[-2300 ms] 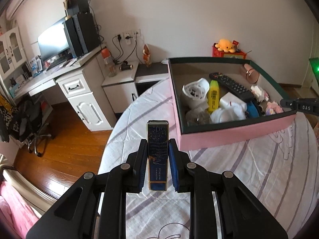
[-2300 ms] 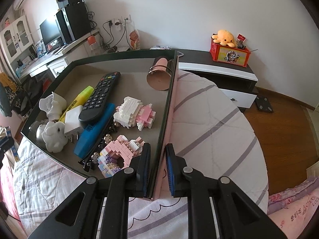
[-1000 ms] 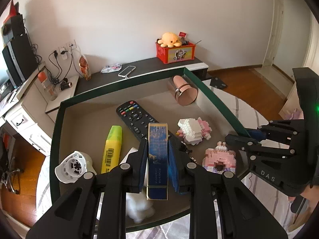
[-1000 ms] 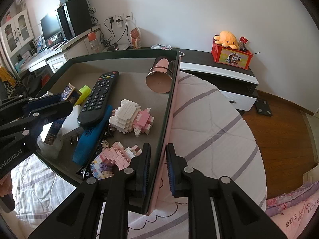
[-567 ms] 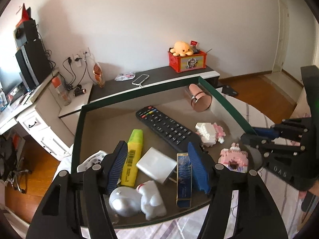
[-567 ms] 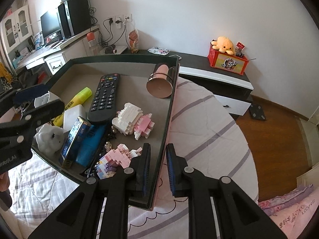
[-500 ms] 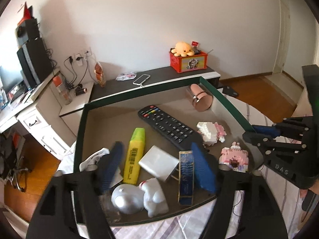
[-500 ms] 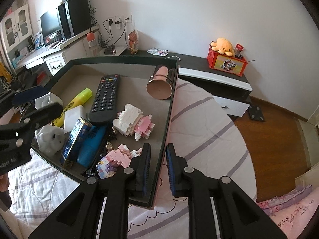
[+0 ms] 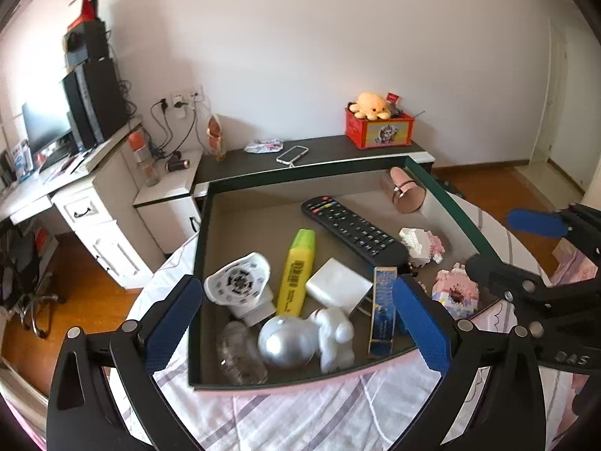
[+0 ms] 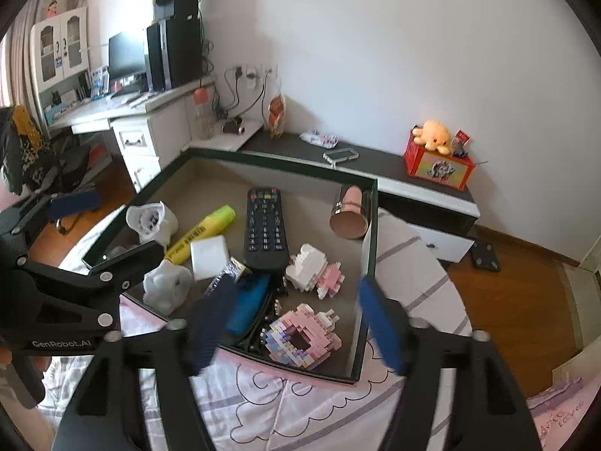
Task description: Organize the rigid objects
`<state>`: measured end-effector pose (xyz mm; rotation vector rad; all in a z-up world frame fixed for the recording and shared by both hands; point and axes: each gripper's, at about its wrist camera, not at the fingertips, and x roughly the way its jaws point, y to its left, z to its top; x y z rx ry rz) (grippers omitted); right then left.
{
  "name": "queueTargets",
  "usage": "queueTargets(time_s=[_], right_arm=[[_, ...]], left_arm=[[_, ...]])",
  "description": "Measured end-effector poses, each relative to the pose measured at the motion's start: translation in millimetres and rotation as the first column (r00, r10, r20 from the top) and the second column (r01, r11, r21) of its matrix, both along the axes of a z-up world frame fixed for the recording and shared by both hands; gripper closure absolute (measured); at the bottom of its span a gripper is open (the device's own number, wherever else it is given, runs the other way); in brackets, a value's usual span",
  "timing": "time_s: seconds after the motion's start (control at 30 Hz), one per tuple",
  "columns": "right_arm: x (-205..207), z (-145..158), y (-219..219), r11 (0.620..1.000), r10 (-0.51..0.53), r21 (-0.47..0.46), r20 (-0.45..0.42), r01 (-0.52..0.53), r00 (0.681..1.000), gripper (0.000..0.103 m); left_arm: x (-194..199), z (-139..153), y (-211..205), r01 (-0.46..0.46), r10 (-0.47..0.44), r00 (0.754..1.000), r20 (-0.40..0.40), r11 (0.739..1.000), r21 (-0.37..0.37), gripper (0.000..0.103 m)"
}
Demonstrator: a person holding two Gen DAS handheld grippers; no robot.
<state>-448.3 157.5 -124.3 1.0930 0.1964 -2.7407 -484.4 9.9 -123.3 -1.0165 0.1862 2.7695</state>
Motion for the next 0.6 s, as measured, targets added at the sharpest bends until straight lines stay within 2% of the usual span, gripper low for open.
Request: queueTargets(time_s=[0.23,0.3,0.6], right_arm=[[18,10,-11,1.000,0.004,0.006,-0.049,-0.003,0.999,0.014],[23,13,-15,1.000,0.003,0.013,-0.055,-0.003,0.998,0.000],[53,27,-28,0.999,0.035,0.003,-0.092,-0.035,0.995,0.000]], left_arm=[[15,3,-12,-0.022,0.021,1.000,0.004,1.000,0.016,0.001],[21,5,-15,-0.020,0.020,1.000,-0.002,1.000,0.024,0.001],[53,18,-25,-0.042,0.044,0.998,-0.042,0.998,0.052,0.000]])
